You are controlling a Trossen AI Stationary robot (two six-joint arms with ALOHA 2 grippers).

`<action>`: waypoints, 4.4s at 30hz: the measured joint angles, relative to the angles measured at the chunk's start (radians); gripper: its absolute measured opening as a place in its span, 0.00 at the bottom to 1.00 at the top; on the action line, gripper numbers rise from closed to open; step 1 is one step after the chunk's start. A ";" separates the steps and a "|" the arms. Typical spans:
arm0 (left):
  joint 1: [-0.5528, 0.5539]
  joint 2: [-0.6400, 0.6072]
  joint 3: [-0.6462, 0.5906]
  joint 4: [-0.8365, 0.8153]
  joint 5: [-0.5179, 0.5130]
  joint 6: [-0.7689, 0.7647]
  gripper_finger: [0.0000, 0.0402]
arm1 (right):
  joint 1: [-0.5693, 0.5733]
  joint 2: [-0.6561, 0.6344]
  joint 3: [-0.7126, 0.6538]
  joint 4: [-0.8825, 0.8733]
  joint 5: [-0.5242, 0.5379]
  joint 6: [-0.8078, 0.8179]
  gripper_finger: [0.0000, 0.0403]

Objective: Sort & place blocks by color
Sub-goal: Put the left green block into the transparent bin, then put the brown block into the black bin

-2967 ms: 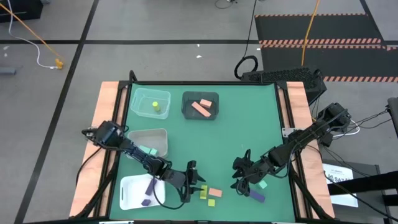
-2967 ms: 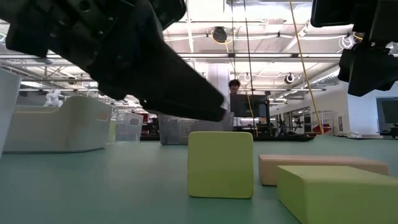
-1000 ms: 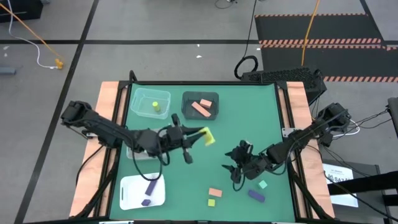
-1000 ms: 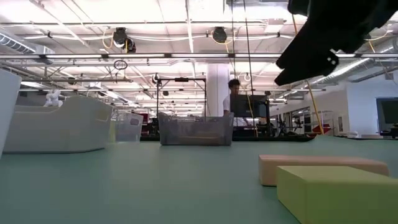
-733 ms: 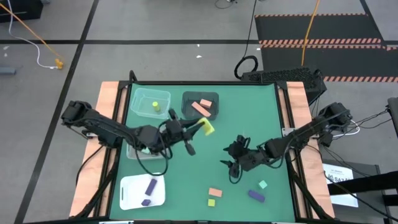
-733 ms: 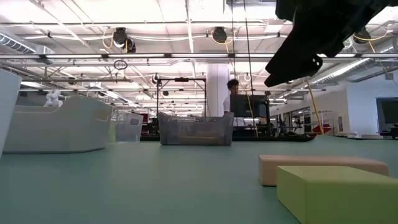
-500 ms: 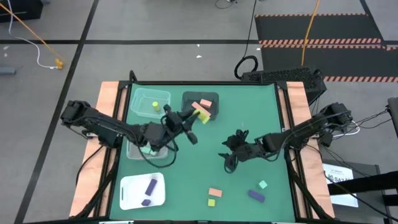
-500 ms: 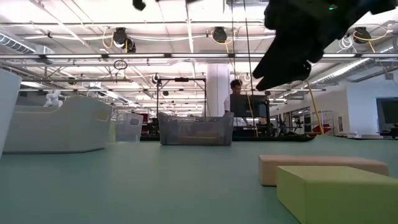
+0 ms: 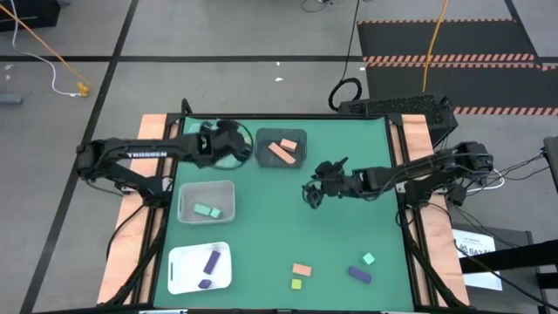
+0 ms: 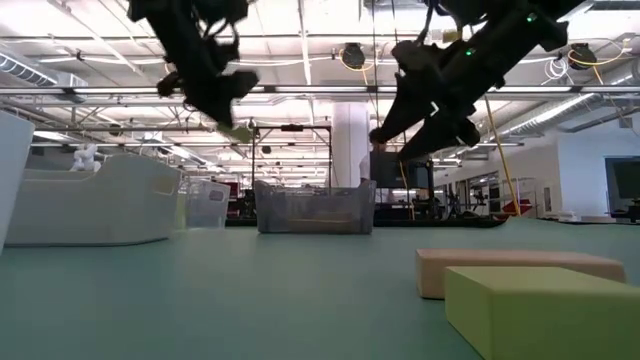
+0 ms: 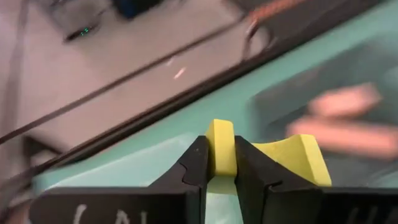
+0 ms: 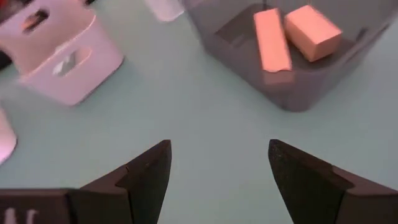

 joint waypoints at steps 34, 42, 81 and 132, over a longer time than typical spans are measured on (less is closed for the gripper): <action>0.383 -0.014 -0.159 -0.087 0.208 0.230 0.44 | 0.004 0.000 0.000 0.125 -0.274 0.134 0.67; 0.254 -0.118 -0.081 -0.115 0.210 0.191 0.50 | 0.152 0.000 0.000 0.090 -0.396 0.019 0.63; -0.619 -0.241 -0.055 0.325 0.169 -0.292 0.50 | 0.613 0.485 0.001 0.643 0.003 -0.223 0.63; -0.617 -0.200 -0.056 0.325 0.164 -0.115 0.50 | 0.255 0.084 -0.001 0.543 0.239 -0.603 0.28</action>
